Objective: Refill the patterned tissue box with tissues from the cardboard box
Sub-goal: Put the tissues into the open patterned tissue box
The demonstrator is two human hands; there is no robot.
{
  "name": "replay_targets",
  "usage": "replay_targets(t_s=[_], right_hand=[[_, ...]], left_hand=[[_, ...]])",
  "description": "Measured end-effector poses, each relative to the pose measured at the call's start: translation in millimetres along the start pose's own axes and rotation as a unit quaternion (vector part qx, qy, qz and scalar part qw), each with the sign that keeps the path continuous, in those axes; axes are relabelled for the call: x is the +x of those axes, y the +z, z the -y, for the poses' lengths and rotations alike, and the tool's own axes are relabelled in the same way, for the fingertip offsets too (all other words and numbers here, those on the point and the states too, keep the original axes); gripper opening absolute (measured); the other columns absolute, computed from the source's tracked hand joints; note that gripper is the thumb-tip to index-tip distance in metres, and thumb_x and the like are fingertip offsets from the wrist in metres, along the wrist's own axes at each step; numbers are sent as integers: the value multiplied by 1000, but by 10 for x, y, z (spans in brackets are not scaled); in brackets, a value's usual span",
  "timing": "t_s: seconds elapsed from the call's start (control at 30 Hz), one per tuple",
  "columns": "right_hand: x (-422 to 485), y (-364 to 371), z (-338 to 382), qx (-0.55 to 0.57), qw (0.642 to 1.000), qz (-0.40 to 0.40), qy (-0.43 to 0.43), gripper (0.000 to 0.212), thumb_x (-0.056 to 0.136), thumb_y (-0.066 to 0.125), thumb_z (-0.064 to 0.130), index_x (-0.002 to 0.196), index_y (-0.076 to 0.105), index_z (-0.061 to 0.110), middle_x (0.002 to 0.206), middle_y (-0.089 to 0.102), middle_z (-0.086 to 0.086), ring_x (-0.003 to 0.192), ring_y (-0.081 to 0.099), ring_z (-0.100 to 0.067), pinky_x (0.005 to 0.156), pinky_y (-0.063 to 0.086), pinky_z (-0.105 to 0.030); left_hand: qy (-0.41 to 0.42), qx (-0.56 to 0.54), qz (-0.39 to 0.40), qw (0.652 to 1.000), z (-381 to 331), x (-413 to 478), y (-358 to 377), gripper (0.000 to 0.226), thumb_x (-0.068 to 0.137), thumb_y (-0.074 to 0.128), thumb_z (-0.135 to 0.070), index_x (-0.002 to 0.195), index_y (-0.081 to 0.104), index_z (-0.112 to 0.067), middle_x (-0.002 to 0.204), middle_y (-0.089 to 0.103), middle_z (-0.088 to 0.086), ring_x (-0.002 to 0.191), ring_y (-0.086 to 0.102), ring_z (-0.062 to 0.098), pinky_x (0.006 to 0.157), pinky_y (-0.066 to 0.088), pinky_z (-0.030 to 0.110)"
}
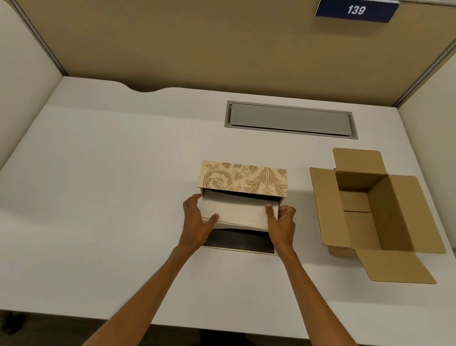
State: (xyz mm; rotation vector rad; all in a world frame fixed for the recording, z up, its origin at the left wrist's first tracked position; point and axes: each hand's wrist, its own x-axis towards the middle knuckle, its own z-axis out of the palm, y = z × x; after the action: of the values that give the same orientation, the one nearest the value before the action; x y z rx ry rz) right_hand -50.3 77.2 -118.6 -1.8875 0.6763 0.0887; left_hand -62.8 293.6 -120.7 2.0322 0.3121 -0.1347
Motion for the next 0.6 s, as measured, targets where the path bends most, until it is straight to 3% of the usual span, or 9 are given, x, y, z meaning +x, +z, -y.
replay_targets(t_s=[0.1, 0.2, 0.37, 0.47, 0.6], right_hand=[[-154, -91, -78, -52, 993, -56, -90, 44, 87, 68, 34, 115, 41, 12, 112, 56, -7, 101, 52, -17, 83, 46, -30], [-296, -95, -129, -160, 959, -41, -229, 56, 76, 79, 30, 119, 47, 13, 120, 55, -7, 106, 50, -16, 87, 47, -29], [-220, 35, 14, -342, 888, 75, -298, 79, 71, 79, 12, 140, 40, 8, 142, 47, -12, 129, 46, -28, 110, 41, -36], [-110, 53, 71, -412, 848, 93, -320, 80, 70, 74, -3, 141, 40, 11, 138, 51, -10, 125, 49, -27, 110, 40, -34], [-43, 10, 79, -444, 825, 103, -333, 86, 70, 70, -8, 146, 35, 13, 138, 51, -9, 123, 50, -27, 109, 39, -34]], left_hand=[[154, 188, -46, 969, 56, -164, -30, 73, 76, 77, -33, 135, 37, -17, 138, 41, 6, 125, 43, 19, 104, 39, 34], [231, 301, -13, 925, 49, -186, -13, 77, 70, 82, -35, 134, 44, -15, 143, 47, 10, 134, 42, 26, 112, 38, 39], [239, 392, 52, 887, -13, -41, 14, 78, 75, 78, -5, 144, 42, -8, 153, 40, 18, 143, 37, 35, 119, 34, 44], [222, 402, 73, 885, -2, 14, -18, 79, 79, 76, -8, 148, 37, -10, 154, 38, 15, 142, 38, 32, 118, 36, 40], [228, 415, 86, 877, 4, 48, -59, 68, 88, 68, -8, 148, 37, -12, 153, 40, 14, 139, 43, 30, 113, 41, 36]])
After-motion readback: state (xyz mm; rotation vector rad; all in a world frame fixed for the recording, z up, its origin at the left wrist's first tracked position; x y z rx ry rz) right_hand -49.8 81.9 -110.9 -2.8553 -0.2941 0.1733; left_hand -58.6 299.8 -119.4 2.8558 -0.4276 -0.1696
